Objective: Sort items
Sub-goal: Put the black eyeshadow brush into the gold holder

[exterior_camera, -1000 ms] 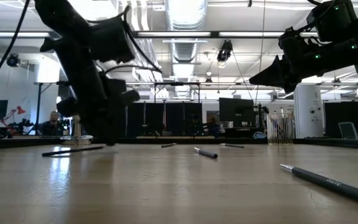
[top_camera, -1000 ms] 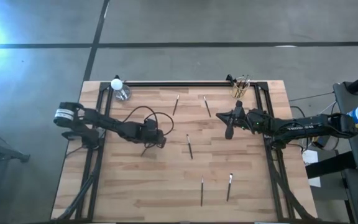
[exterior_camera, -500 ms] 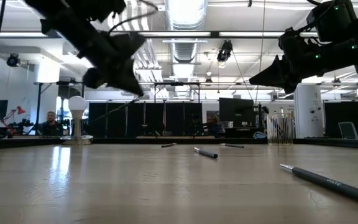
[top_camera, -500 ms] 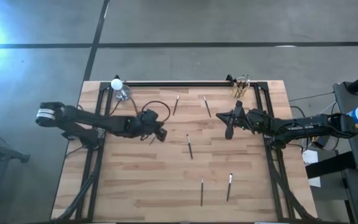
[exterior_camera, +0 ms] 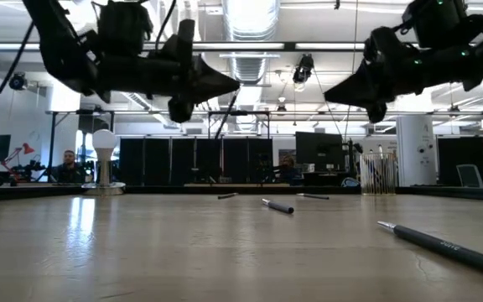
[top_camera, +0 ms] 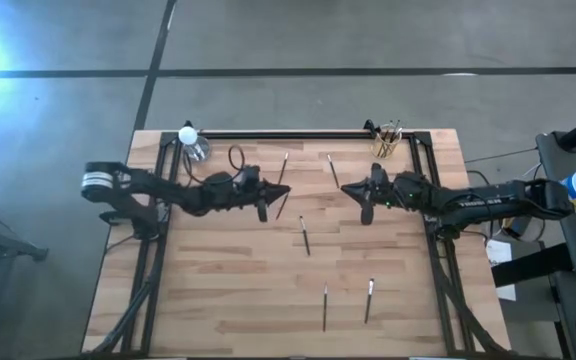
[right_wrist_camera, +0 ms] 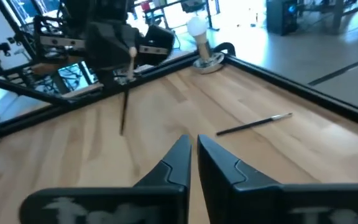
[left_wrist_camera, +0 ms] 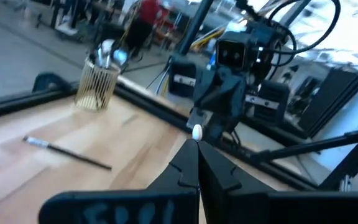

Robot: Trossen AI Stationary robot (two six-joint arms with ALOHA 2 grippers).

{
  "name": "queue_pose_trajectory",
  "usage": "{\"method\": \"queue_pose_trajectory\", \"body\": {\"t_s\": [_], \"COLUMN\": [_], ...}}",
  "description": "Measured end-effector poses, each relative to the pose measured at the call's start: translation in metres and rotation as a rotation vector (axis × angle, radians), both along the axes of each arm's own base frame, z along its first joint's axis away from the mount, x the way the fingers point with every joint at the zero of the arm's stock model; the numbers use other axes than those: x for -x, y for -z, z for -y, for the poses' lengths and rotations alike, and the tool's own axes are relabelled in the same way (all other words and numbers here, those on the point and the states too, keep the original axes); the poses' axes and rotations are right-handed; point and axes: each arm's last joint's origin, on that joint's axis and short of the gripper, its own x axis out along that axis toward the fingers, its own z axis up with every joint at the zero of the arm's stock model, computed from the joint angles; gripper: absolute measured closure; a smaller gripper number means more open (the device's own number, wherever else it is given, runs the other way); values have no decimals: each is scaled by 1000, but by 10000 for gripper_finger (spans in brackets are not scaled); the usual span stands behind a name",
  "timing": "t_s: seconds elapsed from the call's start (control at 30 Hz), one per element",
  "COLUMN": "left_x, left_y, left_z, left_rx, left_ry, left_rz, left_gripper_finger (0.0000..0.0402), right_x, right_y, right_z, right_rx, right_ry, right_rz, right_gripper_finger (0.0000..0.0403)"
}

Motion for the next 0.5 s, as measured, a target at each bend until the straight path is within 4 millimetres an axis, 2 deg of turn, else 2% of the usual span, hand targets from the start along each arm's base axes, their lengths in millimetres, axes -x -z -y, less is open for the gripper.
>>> {"method": "queue_pose_trajectory", "body": {"t_s": [0.33, 0.5], "left_x": [-31, -38], "left_y": [-2, -6], "left_z": [-12, -13], "left_rx": [-72, -83], "left_ry": [43, 64], "left_rz": [71, 87], "left_gripper_finger": [401, 401], "right_x": [-53, -76], "right_y": [-15, -19], "right_z": [0, -1], "right_rx": [-92, -78], "right_ry": [-38, -56], "right_rz": [-19, 6], "right_gripper_finger": [277, 243]}}
